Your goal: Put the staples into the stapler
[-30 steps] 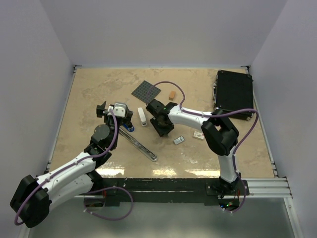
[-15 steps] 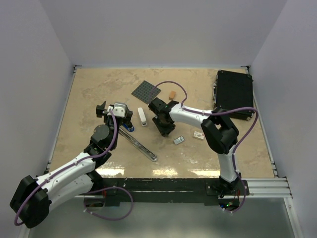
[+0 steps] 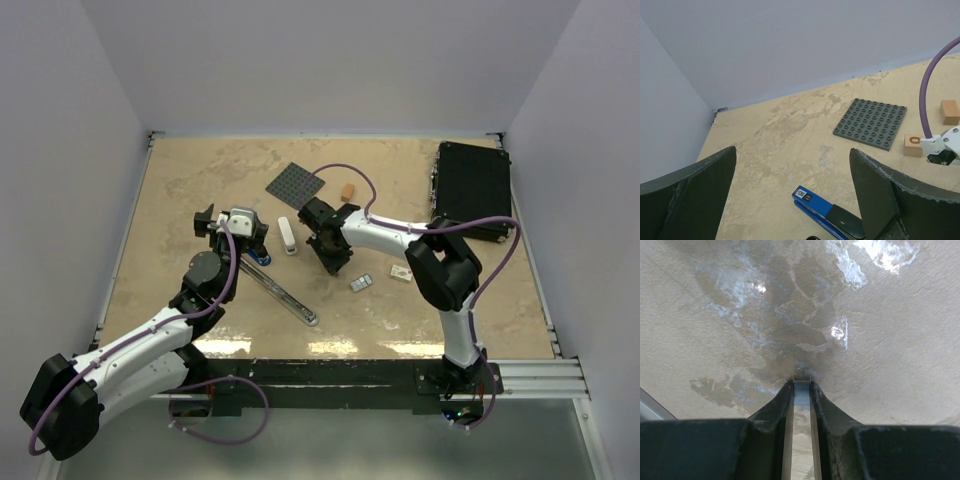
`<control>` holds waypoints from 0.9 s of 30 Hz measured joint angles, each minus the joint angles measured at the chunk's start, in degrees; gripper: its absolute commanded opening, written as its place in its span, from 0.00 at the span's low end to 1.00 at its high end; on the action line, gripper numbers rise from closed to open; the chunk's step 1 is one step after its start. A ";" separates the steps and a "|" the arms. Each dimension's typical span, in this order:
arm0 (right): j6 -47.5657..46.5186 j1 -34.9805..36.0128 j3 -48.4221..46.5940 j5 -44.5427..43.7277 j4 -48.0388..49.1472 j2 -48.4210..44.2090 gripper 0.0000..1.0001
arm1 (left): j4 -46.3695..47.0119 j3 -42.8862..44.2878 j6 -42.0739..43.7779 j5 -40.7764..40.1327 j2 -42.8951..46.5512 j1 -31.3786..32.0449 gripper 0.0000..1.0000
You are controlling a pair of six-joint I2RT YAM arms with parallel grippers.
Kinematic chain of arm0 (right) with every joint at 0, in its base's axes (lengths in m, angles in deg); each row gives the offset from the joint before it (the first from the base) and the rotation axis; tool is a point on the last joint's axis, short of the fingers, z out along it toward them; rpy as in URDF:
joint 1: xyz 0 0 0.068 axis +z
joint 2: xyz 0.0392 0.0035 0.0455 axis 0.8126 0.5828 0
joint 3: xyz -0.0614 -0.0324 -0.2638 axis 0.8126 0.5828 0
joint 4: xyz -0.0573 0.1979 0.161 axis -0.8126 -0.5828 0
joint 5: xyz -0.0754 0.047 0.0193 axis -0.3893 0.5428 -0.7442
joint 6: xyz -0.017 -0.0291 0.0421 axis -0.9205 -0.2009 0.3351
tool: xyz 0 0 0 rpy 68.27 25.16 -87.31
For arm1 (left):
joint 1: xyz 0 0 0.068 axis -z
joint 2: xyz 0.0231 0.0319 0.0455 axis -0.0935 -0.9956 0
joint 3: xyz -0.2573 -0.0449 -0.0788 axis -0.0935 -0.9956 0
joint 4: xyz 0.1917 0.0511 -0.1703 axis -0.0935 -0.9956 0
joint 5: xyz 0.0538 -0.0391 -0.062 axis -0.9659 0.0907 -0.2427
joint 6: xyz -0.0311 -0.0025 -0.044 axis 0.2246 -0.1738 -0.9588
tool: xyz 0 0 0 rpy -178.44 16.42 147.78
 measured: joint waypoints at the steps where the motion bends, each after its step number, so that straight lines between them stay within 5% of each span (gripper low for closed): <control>1: -0.22 0.20 0.20 -0.31 0.26 -0.26 0.15 | 0.00 -0.02 0.00 0.00 0.02 0.00 1.00; 15: -1.46 8.70 4.96 -0.92 9.44 -14.19 0.13 | -0.66 0.00 -3.56 -1.42 -0.02 -5.03 1.00; 27: -1.51 15.37 11.37 2.01 15.56 -15.30 0.12 | -0.83 -0.02 -4.98 -2.89 0.35 -6.38 1.00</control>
